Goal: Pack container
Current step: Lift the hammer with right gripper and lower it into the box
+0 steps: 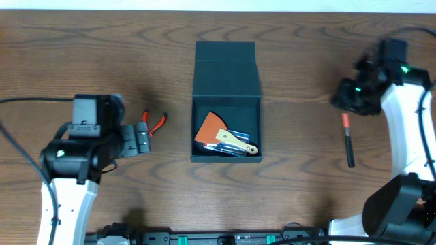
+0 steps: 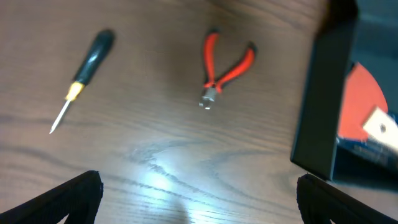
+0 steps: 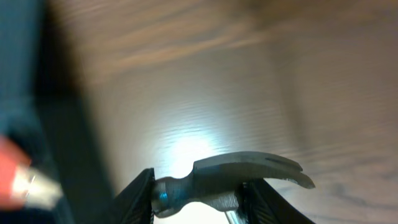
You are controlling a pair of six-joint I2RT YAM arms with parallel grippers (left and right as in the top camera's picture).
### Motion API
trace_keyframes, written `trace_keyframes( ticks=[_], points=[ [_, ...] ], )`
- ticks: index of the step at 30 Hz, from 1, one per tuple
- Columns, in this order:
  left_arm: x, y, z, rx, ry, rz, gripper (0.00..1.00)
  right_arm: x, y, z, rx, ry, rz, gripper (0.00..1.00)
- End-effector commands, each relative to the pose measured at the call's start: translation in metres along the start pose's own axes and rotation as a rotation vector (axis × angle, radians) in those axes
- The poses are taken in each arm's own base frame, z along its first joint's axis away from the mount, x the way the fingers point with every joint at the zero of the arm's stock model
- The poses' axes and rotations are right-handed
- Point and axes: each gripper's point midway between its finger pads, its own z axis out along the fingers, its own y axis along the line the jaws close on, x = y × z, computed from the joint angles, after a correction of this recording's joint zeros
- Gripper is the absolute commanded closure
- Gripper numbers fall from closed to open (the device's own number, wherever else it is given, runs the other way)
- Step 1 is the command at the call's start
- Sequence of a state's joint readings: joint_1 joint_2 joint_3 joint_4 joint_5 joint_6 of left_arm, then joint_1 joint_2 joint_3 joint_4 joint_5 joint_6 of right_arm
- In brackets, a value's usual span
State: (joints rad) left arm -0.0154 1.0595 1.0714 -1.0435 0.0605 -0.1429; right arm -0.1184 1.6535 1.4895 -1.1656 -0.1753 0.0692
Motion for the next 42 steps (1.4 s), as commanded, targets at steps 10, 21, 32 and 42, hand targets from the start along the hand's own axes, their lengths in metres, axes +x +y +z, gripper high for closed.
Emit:
trace_keyframes(
  ticks=[10,21,32,42],
  points=[
    [0.006,0.051,-0.033,-0.094,-0.086,-0.244,0.02,0.025,0.213,-0.085,-0.224,-0.165,-0.691,0.99],
    [0.008,0.054,-0.041,-0.099,-0.115,-0.26,0.02,0.033,0.294,-0.033,-0.287,-0.168,-0.791,0.99],
    [0.009,0.054,-0.041,-0.1,-0.112,-0.26,0.02,0.029,0.294,0.044,-0.168,-0.066,-0.705,0.99],
    [0.009,0.054,-0.041,-0.1,-0.112,-0.26,0.02,0.027,0.277,0.079,-0.052,-0.018,-0.61,0.99]
  ],
)
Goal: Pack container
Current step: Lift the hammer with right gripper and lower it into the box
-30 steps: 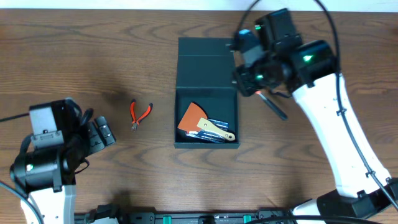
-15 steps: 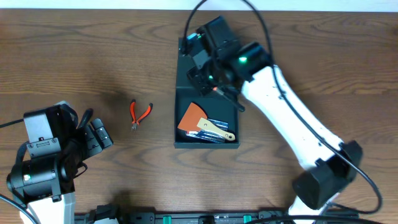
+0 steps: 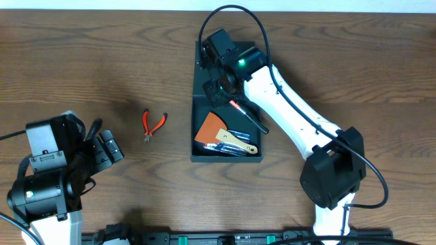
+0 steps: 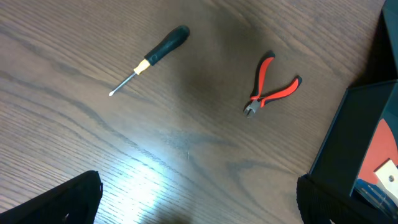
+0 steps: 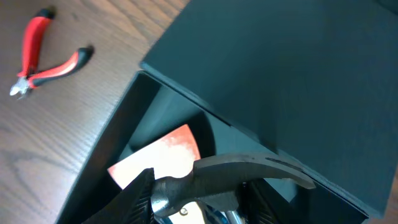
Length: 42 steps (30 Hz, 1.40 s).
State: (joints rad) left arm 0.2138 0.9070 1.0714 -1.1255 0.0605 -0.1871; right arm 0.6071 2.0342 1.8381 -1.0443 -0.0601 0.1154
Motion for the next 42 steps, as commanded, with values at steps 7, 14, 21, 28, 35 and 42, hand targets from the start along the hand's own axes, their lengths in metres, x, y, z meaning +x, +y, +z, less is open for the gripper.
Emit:
trace_keyframes(
  ticks=[7,14,21,28,35,42],
  points=[
    [-0.004,0.002,-0.005,-0.01,-0.018,-0.014,0.02,-0.002,-0.006,0.002,0.051,-0.003,0.07,0.99],
    [-0.004,0.002,-0.004,-0.01,-0.018,-0.014,0.02,0.0,0.002,0.003,0.046,0.005,0.068,0.99],
    [-0.004,0.002,-0.004,-0.01,-0.018,-0.014,0.02,0.005,0.021,0.004,0.033,0.015,0.024,0.99],
    [-0.004,0.002,-0.004,-0.01,-0.018,-0.014,0.01,0.006,0.029,0.004,0.03,0.015,0.032,0.99],
    [-0.004,0.002,-0.004,-0.01,-0.018,-0.014,0.02,0.012,0.028,0.02,0.037,0.054,0.038,0.99],
    [-0.004,0.002,-0.004,-0.01,-0.018,-0.01,0.01,0.023,0.026,0.047,0.052,0.118,0.044,0.99]
  ],
)
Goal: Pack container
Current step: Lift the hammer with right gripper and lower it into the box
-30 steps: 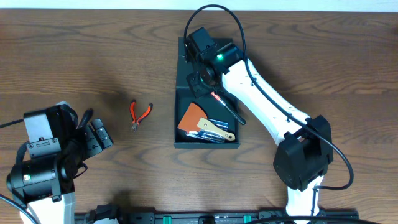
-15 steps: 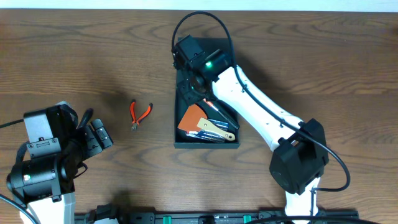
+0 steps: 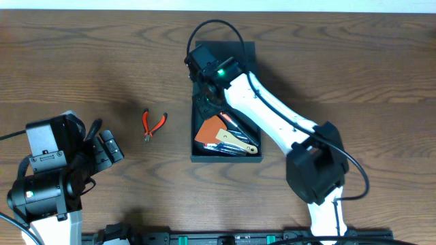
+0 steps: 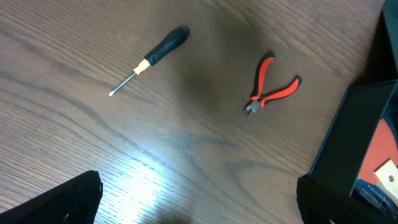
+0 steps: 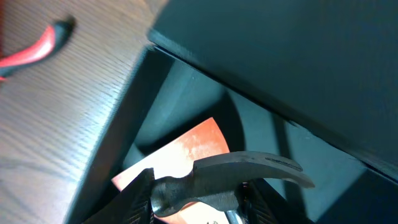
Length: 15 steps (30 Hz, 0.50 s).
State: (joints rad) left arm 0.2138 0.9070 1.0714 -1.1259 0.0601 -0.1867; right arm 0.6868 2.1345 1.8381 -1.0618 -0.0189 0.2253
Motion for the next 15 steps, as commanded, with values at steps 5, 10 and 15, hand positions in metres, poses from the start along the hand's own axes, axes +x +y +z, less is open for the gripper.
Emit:
trace_keyframes(
  ticks=[5,10,15],
  points=[
    [-0.004,0.002,-0.004,-0.01,-0.018,-0.01,0.02,-0.005,-0.004,0.01,0.044,-0.008,0.007,0.98],
    [-0.004,0.002,-0.004,-0.01,-0.018,-0.011,0.02,-0.003,-0.005,0.023,0.048,0.013,0.002,0.99],
    [-0.004,0.002,-0.004,-0.01,-0.018,-0.011,0.02,-0.001,-0.006,0.031,0.052,0.031,-0.012,0.7]
  ],
)
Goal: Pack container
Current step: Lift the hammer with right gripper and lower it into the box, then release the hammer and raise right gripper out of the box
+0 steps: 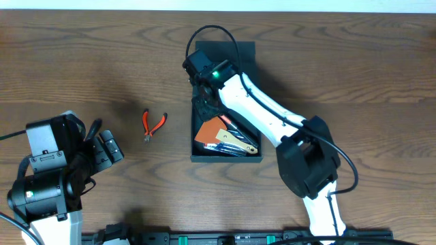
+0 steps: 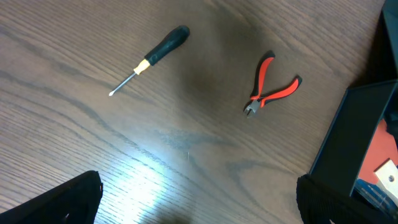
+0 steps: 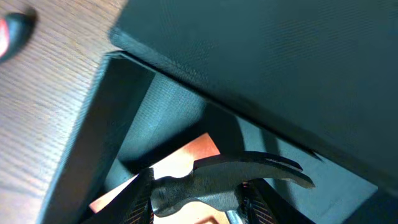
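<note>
The dark box (image 1: 201, 154) stands open mid-table, its lid (image 1: 240, 49) flat behind it. Inside lie an orange scraper (image 1: 211, 128) and a pale-handled tool (image 1: 238, 143). My right gripper (image 3: 196, 198) is shut on a hammer (image 3: 236, 177), low over the box's back left corner. The hammer's head hangs above the scraper (image 3: 180, 163). Red pliers (image 1: 152, 124) and a screwdriver (image 2: 152, 57) lie on the table left of the box. My left gripper (image 2: 199, 202) is open, held above bare wood, well short of the pliers (image 2: 268, 87).
The table (image 1: 340, 82) is brown wood. The right arm (image 1: 272, 116) crosses over the box's right side from the front right. The left arm's body (image 1: 51, 177) fills the front left corner.
The right gripper with the hammer has sunk a little deeper into the box's back left corner. The left arm has stayed put.
First the right gripper held the hammer at the far right of the table while the left gripper hovered near the pliers. Then the left arm was back at the front left and the hammer was over the box. Since then it has been lower inside the box.
</note>
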You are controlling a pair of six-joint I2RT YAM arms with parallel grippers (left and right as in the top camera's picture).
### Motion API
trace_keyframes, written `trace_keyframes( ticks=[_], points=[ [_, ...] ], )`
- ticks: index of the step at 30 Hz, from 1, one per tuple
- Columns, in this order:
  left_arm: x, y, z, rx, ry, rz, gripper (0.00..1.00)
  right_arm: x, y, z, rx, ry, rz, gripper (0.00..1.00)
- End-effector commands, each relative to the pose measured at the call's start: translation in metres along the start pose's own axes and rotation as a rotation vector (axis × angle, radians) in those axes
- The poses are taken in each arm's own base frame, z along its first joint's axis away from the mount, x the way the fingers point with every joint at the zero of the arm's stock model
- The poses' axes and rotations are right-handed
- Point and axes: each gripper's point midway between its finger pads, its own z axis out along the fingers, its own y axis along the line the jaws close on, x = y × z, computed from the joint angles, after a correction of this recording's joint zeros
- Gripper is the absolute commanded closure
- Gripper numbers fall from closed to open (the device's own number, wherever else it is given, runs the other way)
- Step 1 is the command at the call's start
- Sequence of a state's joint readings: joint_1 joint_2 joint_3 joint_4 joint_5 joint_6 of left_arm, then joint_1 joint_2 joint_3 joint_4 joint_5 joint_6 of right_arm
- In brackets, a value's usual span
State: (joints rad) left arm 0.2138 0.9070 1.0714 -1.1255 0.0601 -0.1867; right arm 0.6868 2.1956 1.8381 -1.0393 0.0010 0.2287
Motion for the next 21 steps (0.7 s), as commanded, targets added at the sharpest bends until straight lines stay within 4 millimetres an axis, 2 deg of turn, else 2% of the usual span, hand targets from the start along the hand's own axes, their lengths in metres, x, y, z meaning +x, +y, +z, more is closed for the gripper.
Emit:
trace_keyframes(
  ticks=[1,2,4,7,12,15,17,21],
  points=[
    [-0.004,0.002,-0.004,-0.01,-0.018,-0.011,0.02,-0.003,-0.001,0.004,0.024,-0.004,-0.021,0.64],
    [-0.004,0.002,-0.004,-0.01,-0.018,-0.011,0.02,-0.004,-0.001,0.004,0.024,-0.005,-0.028,0.55],
    [-0.004,0.002,-0.004,-0.01,-0.018,-0.011,0.02,-0.004,-0.001,0.004,0.024,-0.005,-0.033,0.27],
    [-0.004,0.002,-0.004,-0.01,-0.018,-0.011,0.02,-0.003,-0.001,0.004,0.024,-0.003,-0.037,0.01],
    [-0.004,0.002,-0.004,-0.01,-0.018,-0.011,0.02,-0.002,-0.003,0.001,0.026,0.005,-0.055,0.01],
    [-0.004,0.002,-0.004,-0.01,-0.018,-0.01,0.02,-0.006,-0.005,-0.009,0.027,0.002,-0.069,0.01],
    [-0.004,0.002,-0.005,-0.009,-0.019,0.018,0.02,-0.012,-0.006,-0.024,0.026,-0.008,-0.072,0.01],
    [-0.003,-0.007,-0.005,0.039,-0.013,0.104,0.02,-0.037,-0.014,-0.072,0.02,-0.084,-0.064,0.01]
  ],
)
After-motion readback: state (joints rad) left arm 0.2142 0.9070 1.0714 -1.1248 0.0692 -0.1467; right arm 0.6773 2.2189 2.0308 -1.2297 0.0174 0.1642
